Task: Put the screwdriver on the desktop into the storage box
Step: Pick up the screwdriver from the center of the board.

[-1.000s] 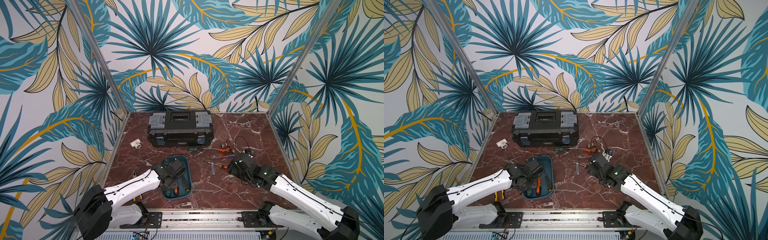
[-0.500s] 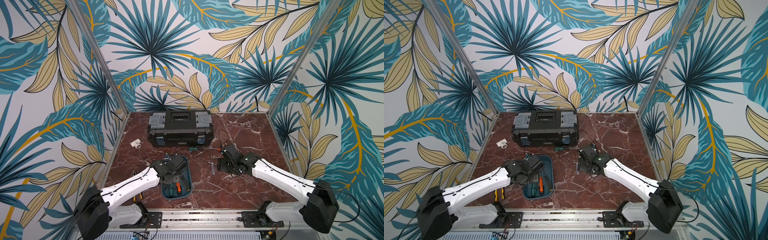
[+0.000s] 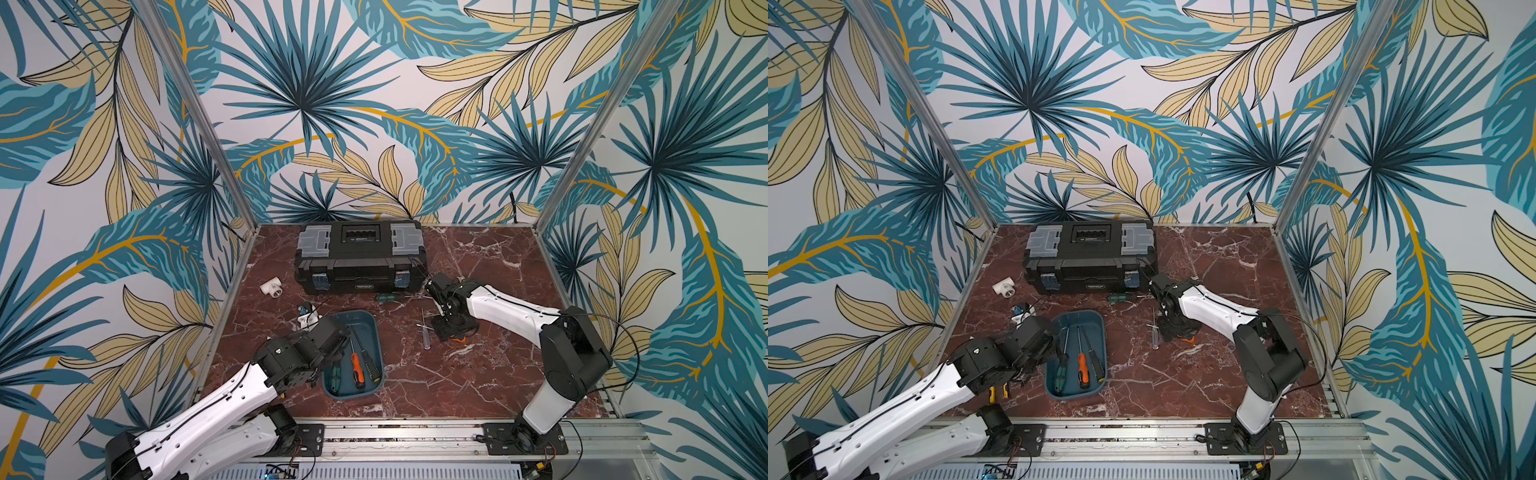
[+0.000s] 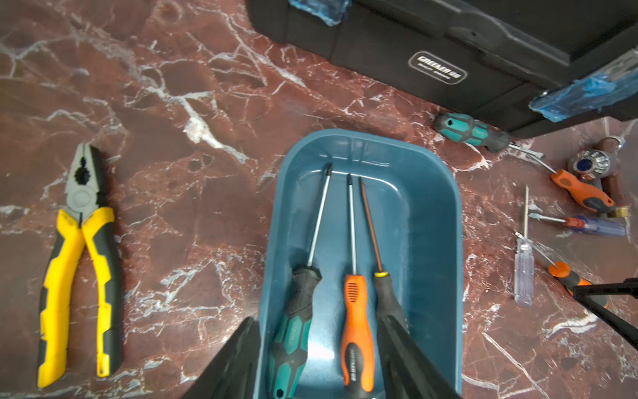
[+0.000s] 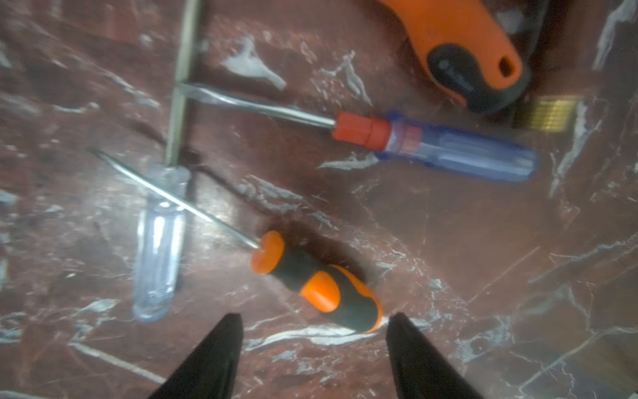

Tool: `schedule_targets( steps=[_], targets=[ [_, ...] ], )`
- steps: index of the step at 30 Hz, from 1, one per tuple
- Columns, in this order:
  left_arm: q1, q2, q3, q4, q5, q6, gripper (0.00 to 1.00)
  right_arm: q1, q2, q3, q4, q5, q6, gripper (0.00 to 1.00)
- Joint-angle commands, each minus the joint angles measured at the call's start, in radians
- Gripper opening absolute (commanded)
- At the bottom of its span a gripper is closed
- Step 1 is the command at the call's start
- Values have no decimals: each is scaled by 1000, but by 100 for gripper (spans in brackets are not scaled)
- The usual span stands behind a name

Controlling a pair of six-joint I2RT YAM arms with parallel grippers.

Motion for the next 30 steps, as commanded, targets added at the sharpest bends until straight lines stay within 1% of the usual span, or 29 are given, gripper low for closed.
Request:
schedule_targets(
  steps=[1,3,7,14,18,25,30],
  targets=[
    [17,-44,-38,-36,-25,-39,59,-14,40,13,-40,-31,-83,72],
    [30,-59,-50,-35,-11,-39,59,-14,72,35,-39,-59,-109,71],
    [54,-70,-51,-37,-2,-29,59,-14,108,56,-38,-75,-144,66],
    [67,-74,-61,-27,7,-15,59,-14,136,35,-37,-39,-173,50],
    [70,-76,-61,-24,8,-16,58,-13,133,30,-34,-31,-182,40],
    [72,-70,-50,-25,3,-15,57,-3,118,19,-30,-64,-199,24],
    [74,-70,-29,-41,-17,-10,57,16,45,3,-31,-78,-192,16]
  ],
)
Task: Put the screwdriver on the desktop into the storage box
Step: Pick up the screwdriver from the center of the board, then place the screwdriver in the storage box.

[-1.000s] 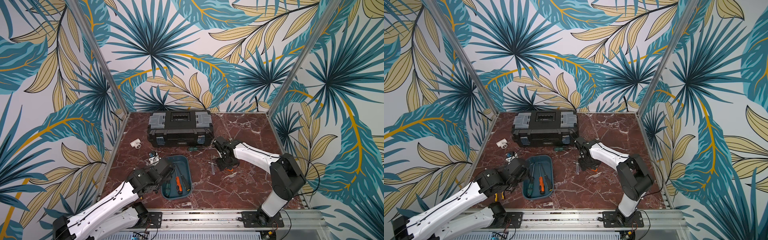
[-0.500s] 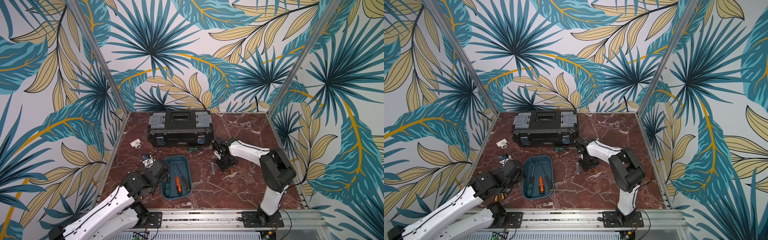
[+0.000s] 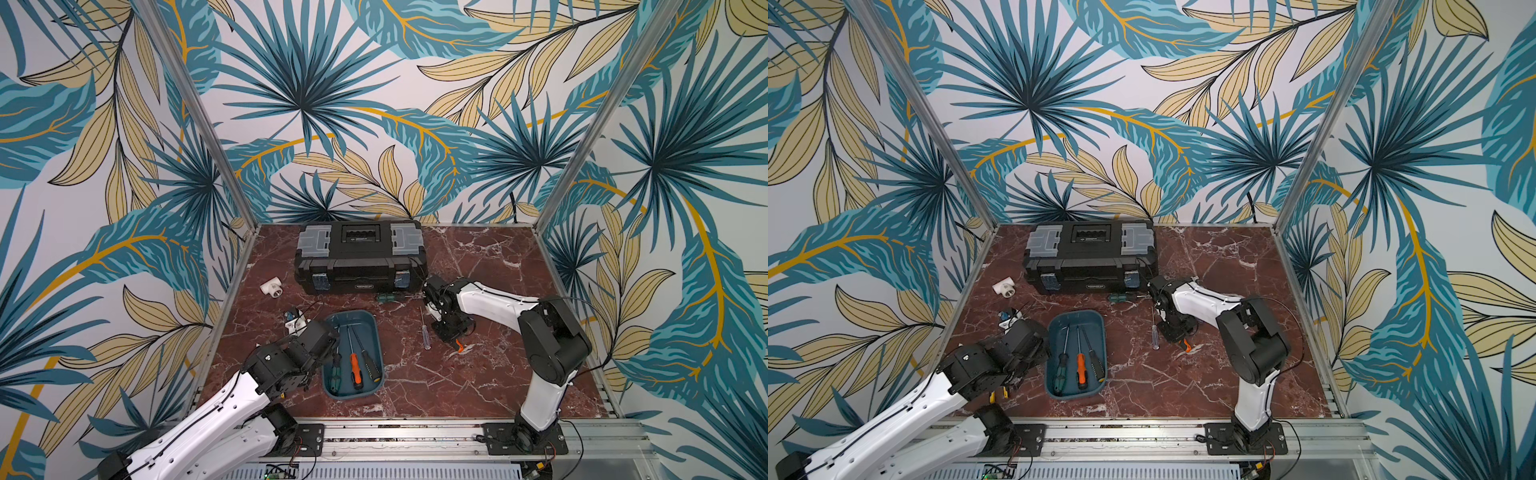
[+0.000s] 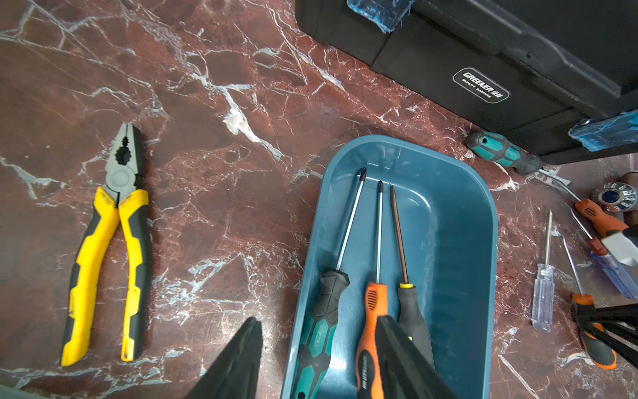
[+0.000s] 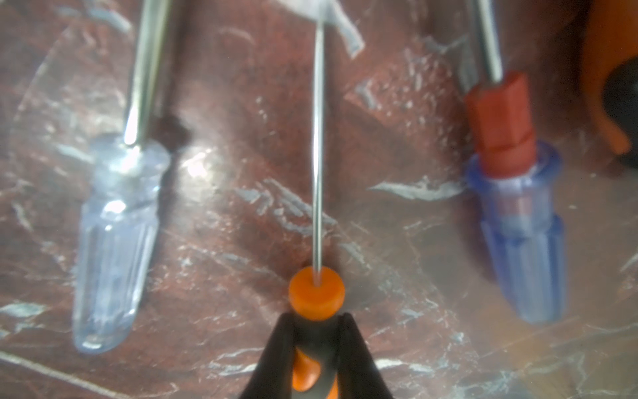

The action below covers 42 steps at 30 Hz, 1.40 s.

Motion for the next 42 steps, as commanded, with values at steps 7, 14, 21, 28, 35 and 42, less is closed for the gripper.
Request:
schedule_targets(
  steps=[7,14,21,28,35,42],
  targets=[
    [8,-9,-4,-19,-19,-25,57,120,-276,-3,-57,-87,119,13],
    [9,-13,-21,-53,-34,-124,56,378,-245,127,142,-267,445,12],
    [13,-80,-6,-159,-65,-168,55,499,-71,155,510,-352,931,10],
    [12,-103,11,-192,-67,-156,55,517,134,282,450,-430,998,9],
    [13,-102,5,-162,-46,-122,55,523,194,319,371,-397,1012,39],
    [12,-82,-14,-76,-9,-95,56,520,141,316,348,-354,968,67]
  ],
)
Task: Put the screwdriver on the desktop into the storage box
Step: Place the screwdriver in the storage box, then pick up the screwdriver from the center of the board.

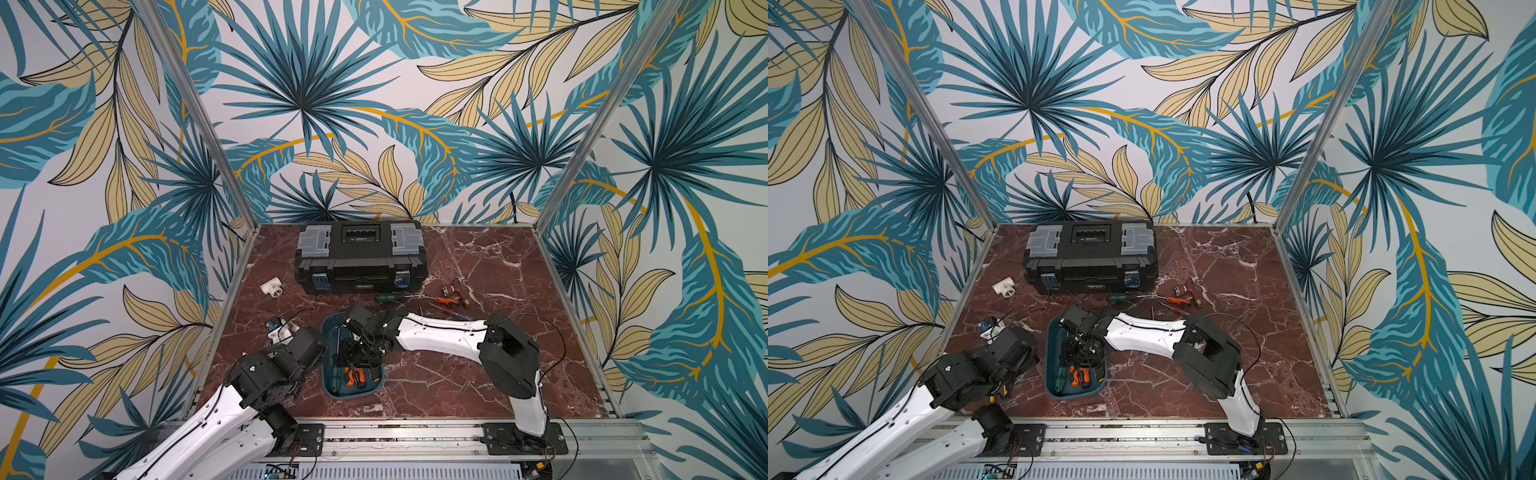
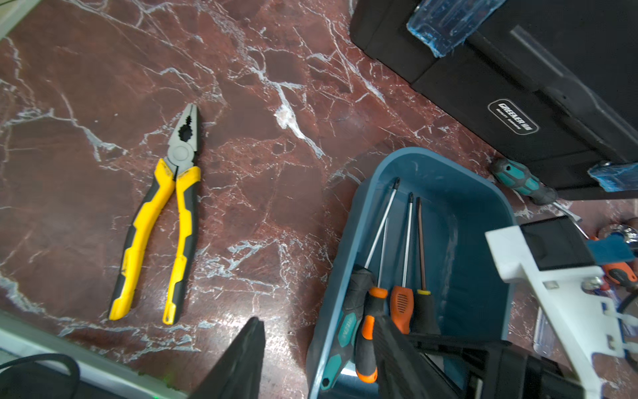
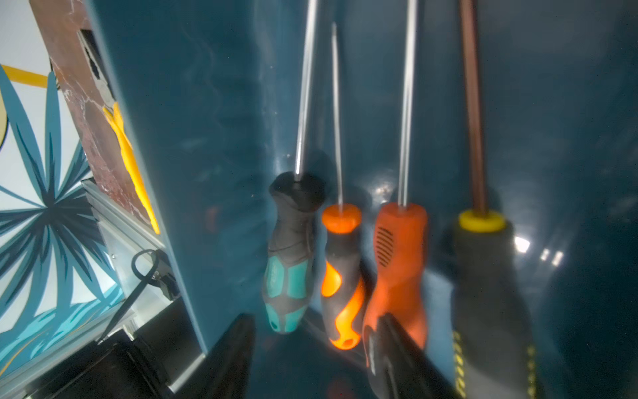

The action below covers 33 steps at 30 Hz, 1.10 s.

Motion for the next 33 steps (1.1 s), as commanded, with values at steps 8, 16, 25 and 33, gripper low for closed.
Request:
schedule_targets(
  steps=[8,16,25,33],
  targets=[
    [4,121,27,223,98,168,57,-45,-379,-186,-10,312,-122,69],
    [-115,465,190,441,203,246,61,-322,-724,-551,-58,383,-68,69],
    [-305,875,515,495,253,288,71,-517,-1072,-669,-278,594,-60,69],
    [-336,1107,678,460,313,253,73,-518,-1255,-742,-358,670,22,69]
  ],
)
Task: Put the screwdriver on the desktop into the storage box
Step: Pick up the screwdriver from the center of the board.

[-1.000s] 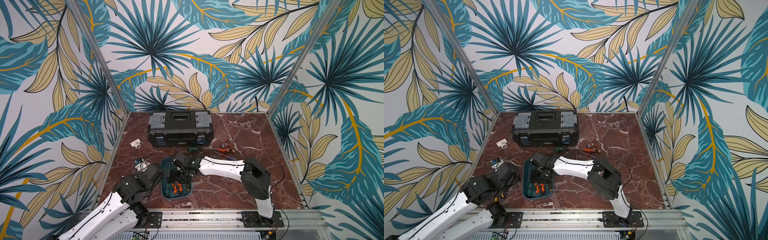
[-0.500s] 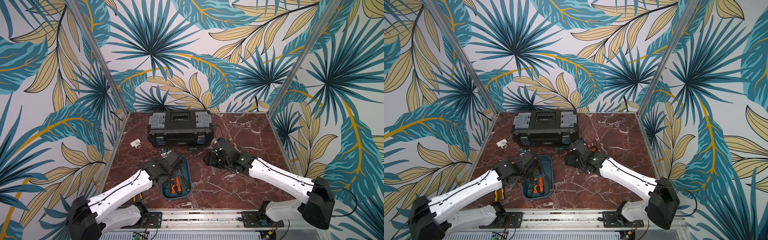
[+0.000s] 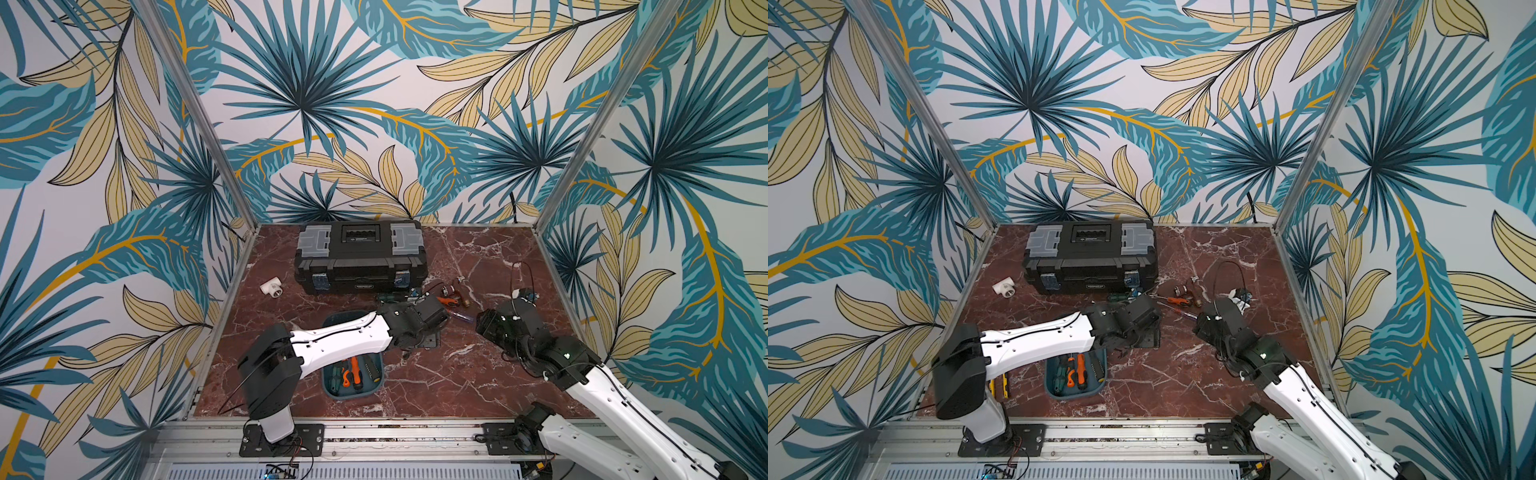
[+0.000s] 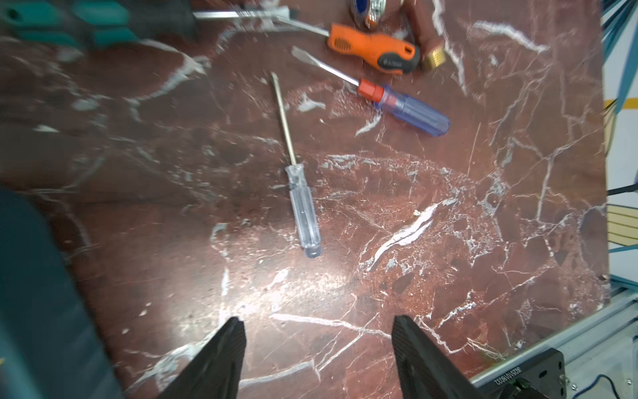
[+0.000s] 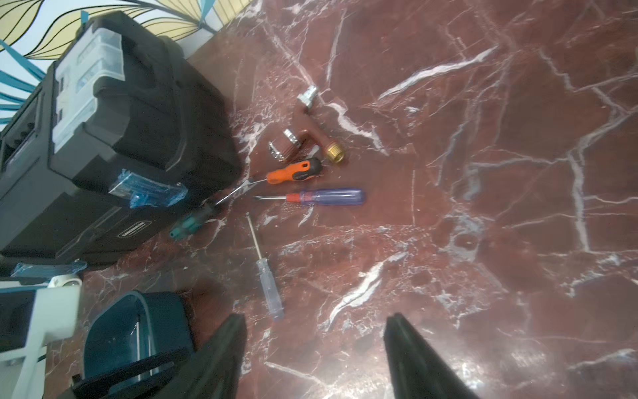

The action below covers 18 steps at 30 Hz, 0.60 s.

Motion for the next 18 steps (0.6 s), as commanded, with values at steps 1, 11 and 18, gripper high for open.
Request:
schedule_targets(
  steps=[1,11,18],
  targets=[
    [0,74,82,-33,24,-4,73,-1,-30,-53,-82,47,61,69],
    [2,334,363,-230,-64,7,64,-1,-18,-54,-95,17,74,69],
    [7,423,441,-303,-103,-26,57,-2,-19,-59,-107,5,88,69]
  ],
)
